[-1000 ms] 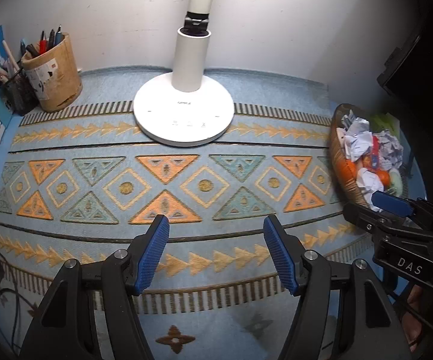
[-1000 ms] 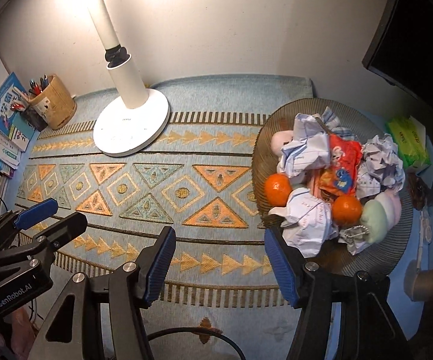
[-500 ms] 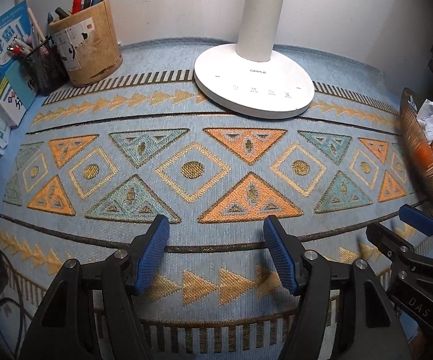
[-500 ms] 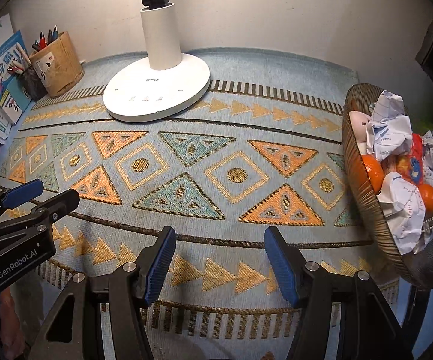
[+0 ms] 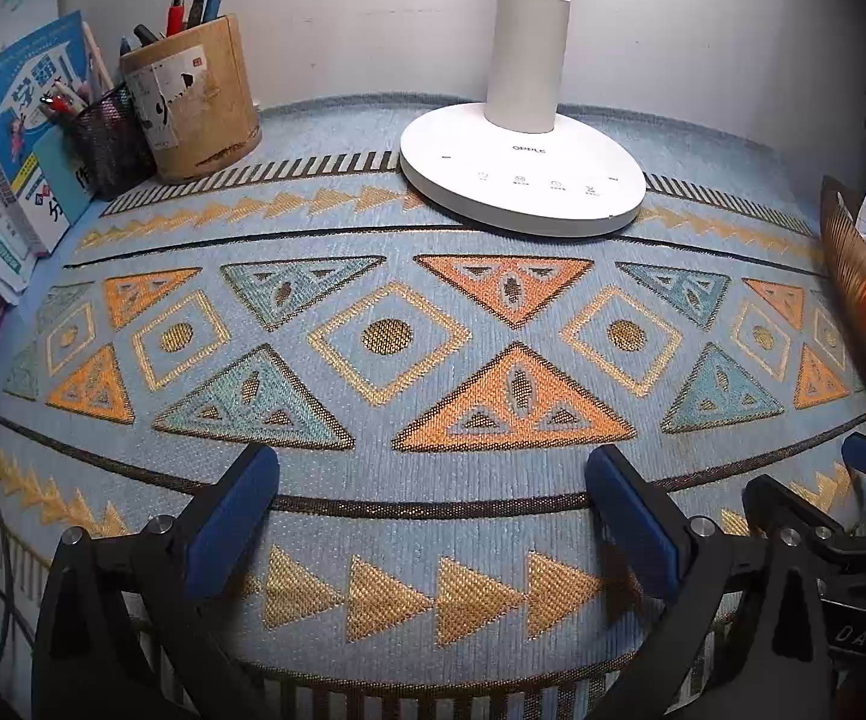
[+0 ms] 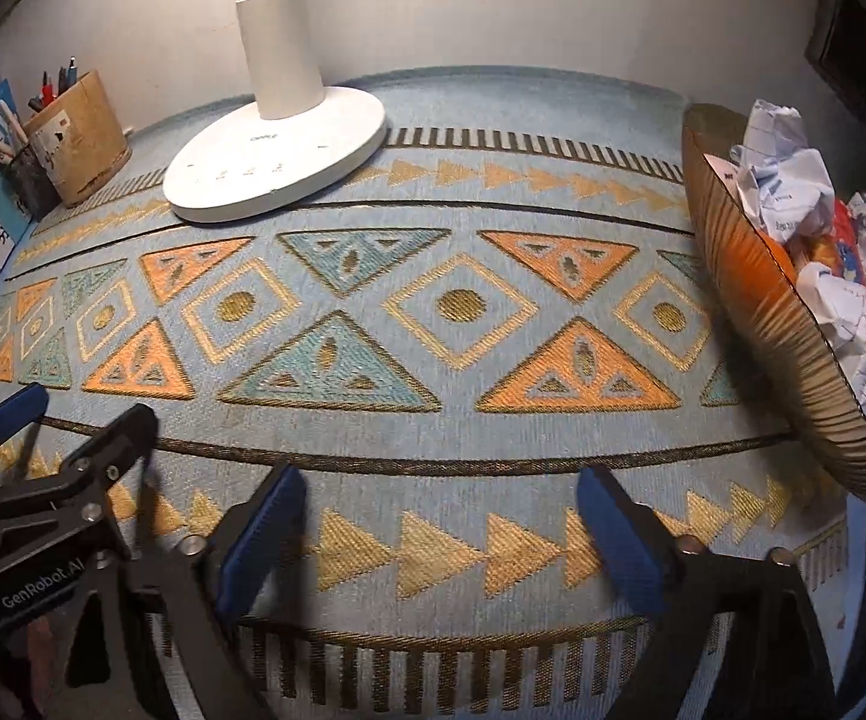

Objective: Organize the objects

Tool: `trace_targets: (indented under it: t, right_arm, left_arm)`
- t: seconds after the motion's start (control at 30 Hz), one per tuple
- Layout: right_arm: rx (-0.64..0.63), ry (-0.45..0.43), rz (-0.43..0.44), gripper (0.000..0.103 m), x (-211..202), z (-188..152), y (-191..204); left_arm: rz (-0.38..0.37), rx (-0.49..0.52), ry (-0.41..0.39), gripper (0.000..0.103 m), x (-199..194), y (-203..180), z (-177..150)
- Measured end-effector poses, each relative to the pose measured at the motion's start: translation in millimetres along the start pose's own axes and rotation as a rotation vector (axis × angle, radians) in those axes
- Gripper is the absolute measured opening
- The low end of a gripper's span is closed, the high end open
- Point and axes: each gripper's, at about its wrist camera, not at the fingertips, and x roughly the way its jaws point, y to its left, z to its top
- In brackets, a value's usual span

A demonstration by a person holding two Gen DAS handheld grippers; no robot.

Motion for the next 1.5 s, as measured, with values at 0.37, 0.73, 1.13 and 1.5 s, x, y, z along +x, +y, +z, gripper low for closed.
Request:
trace_targets:
  t: [0.37, 0.73, 1.13, 1.5]
  right_arm:
    - [-0.04, -0.089, 0.063, 0.103, 0, -9, -5]
    - [-0.046, -0.166, 0.066, 0.103, -4, -19, -3]
    - [-0.046, -0.166, 0.066, 0.103, -4, -18, -3]
    - [-0.047, -0.166, 0.066, 0.103, -4, -18, -3]
  left_arm:
    - [0.009, -0.018, -0.015, 0.103, 3, -1, 0]
    - [0.007, -0.021, -0.023, 0.103, 6, -1, -1]
    - [0.008, -0.02, -0.023, 0.103, 6, -1, -1]
    - [0.008, -0.02, -0.023, 0.103, 6, -1, -1]
